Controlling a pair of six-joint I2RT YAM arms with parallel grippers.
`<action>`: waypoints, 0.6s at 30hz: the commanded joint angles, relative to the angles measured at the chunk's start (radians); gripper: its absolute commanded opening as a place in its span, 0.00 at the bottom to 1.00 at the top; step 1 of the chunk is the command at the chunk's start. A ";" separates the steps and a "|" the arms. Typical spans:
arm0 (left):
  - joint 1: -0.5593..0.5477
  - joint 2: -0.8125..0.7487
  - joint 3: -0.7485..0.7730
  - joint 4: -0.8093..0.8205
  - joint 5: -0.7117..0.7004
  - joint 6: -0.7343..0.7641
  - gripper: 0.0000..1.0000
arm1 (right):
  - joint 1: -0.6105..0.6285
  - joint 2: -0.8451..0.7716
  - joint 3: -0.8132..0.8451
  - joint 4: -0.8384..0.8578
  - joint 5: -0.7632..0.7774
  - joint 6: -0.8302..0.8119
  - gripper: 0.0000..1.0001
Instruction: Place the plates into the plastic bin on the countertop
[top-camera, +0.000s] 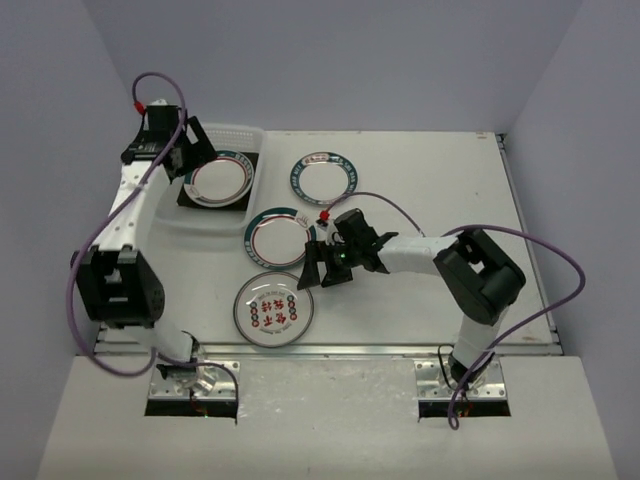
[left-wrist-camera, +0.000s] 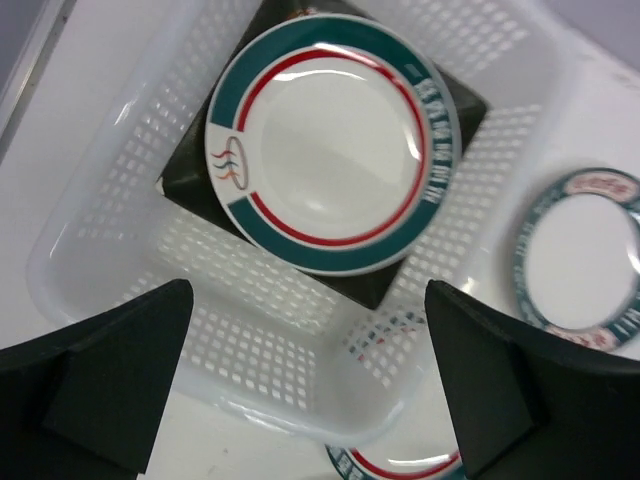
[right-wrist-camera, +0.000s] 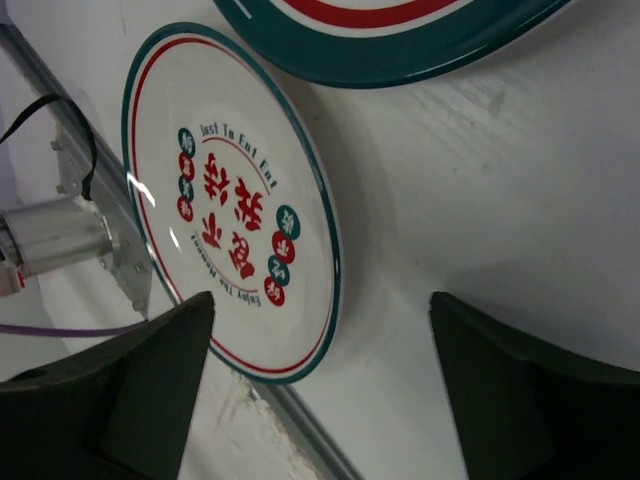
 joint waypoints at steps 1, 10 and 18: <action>-0.030 -0.369 -0.206 0.228 0.153 -0.046 1.00 | 0.032 0.094 0.030 0.159 -0.035 0.082 0.77; -0.030 -0.588 -0.454 0.288 0.163 -0.026 1.00 | 0.062 0.164 -0.018 0.225 -0.109 0.121 0.28; -0.037 -0.686 -0.548 0.330 0.299 -0.011 1.00 | 0.059 0.070 -0.115 0.390 -0.267 0.231 0.00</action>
